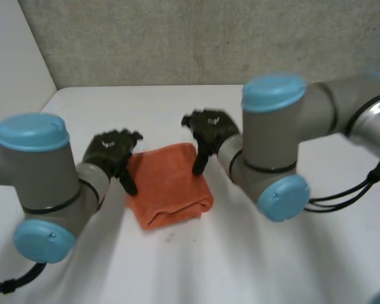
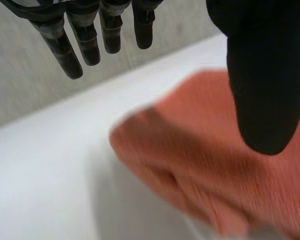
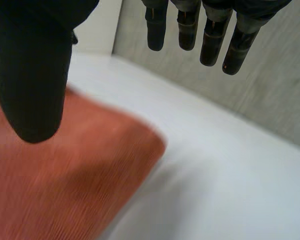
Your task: Fold the laundry
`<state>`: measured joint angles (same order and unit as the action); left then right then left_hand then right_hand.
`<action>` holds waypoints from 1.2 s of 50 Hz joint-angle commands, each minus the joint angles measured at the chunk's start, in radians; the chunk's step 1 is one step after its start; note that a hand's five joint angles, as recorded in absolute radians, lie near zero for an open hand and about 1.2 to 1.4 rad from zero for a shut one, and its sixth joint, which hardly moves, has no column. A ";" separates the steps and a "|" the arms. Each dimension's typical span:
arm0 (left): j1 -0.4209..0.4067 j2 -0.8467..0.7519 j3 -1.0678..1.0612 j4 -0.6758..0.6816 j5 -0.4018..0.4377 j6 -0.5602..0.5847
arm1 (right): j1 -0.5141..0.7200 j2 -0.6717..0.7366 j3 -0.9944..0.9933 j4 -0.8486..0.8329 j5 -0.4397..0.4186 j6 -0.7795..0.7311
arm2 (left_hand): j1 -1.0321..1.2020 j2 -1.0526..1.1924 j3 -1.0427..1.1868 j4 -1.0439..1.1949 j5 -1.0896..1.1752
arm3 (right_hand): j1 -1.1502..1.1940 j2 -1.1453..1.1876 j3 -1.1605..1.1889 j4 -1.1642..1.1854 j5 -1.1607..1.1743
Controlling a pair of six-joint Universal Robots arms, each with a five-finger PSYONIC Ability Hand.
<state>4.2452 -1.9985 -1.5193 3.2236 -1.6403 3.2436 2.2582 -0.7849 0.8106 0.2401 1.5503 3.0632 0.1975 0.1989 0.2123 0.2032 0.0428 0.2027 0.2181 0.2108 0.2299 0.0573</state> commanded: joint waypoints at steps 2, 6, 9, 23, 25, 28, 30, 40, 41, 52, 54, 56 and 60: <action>0.005 0.231 0.059 -0.028 -0.001 -0.002 | -0.085 -0.293 0.151 -0.044 0.125 -0.003 | -0.023 -0.024 -0.038 -0.029 -0.043 | -0.028 -0.044 -0.036 -0.055 -0.057; 0.056 0.352 0.115 -0.112 -0.001 -0.005 | -0.147 -0.447 0.284 -0.119 0.171 -0.014 | -0.023 -0.024 -0.038 -0.029 -0.043 | -0.028 -0.044 -0.036 -0.055 -0.057; 0.077 0.377 0.133 -0.142 -0.001 -0.016 | -0.189 -0.562 0.386 -0.179 0.168 -0.015 | -0.023 -0.024 -0.038 -0.029 -0.043 | -0.028 -0.044 -0.036 -0.055 -0.057; 0.102 0.415 0.139 -0.211 0.100 -0.147 | -0.305 -0.680 0.547 -0.213 0.067 -0.012 | -0.023 -0.024 -0.038 -0.029 -0.043 | -0.028 -0.044 -0.036 -0.055 -0.057; 0.102 0.415 0.136 -0.209 0.100 -0.148 | -0.310 -0.680 0.550 -0.209 0.062 -0.012 | -0.023 -0.024 -0.038 -0.029 -0.043 | -0.028 -0.044 -0.036 -0.055 -0.057; 0.101 0.415 0.133 -0.209 0.100 -0.148 | -0.315 -0.680 0.561 -0.211 0.048 -0.017 | -0.023 -0.024 -0.038 -0.029 -0.043 | -0.028 -0.044 -0.036 -0.055 -0.057; 0.101 0.415 0.131 -0.208 0.102 -0.150 | -0.315 -0.680 0.561 -0.211 0.048 -0.017 | -0.023 -0.024 -0.038 -0.029 -0.043 | -0.028 -0.044 -0.036 -0.055 -0.057; 0.094 0.411 0.117 -0.180 0.102 -0.151 | -0.321 -0.680 0.585 -0.222 0.048 -0.014 | -0.023 -0.024 -0.038 -0.029 -0.043 | -0.028 -0.044 -0.036 -0.055 -0.057; 0.093 0.411 0.116 -0.174 0.102 -0.151 | -0.322 -0.680 0.585 -0.222 0.047 -0.014 | -0.023 -0.024 -0.038 -0.029 -0.043 | -0.028 -0.044 -0.036 -0.055 -0.057; 0.085 0.417 0.087 -0.133 0.102 -0.148 | -0.321 -0.698 0.588 -0.222 0.047 -0.014 | -0.023 -0.024 -0.038 -0.029 -0.043 | -0.028 -0.044 -0.036 -0.055 -0.057; 0.085 0.417 0.085 -0.133 0.103 -0.148 | -0.321 -0.698 0.588 -0.222 0.047 -0.014 | -0.023 -0.024 -0.038 -0.029 -0.043 | -0.028 -0.044 -0.036 -0.055 -0.057; 0.087 0.417 0.085 -0.131 0.103 -0.148 | -0.321 -0.698 0.591 -0.222 0.047 -0.014 | -0.023 -0.024 -0.038 -0.029 -0.043 | -0.028 -0.044 -0.036 -0.055 -0.057; 0.087 0.417 0.085 -0.131 0.103 -0.147 | -0.321 -0.702 0.593 -0.222 0.047 -0.015 | -0.023 -0.024 -0.038 -0.029 -0.043 | -0.028 -0.044 -0.036 -0.055 -0.057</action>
<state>4.3309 -1.5816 -1.4346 3.0933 -1.5382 3.0955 1.9372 -1.4824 1.3996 0.0187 1.5969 3.0493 0.1975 0.1989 0.2123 0.2032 0.0428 0.2031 0.2181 0.2108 0.2299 0.0573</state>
